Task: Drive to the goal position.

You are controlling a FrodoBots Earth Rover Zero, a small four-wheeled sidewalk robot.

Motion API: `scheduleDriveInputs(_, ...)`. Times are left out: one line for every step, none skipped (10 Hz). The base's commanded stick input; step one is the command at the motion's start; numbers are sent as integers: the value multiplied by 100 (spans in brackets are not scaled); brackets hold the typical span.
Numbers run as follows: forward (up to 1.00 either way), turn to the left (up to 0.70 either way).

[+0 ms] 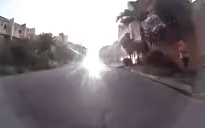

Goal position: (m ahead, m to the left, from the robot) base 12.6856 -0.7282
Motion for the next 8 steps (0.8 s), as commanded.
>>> scheduleDriveInputs(100,-2)
scheduleDriveInputs(100,-14)
scheduleDriveInputs(100,-17)
scheduleDriveInputs(100,-8)
scheduleDriveInputs(100,0)
scheduleDriveInputs(100,0)
scheduleDriveInputs(100,0)
scheduleDriveInputs(100,0)
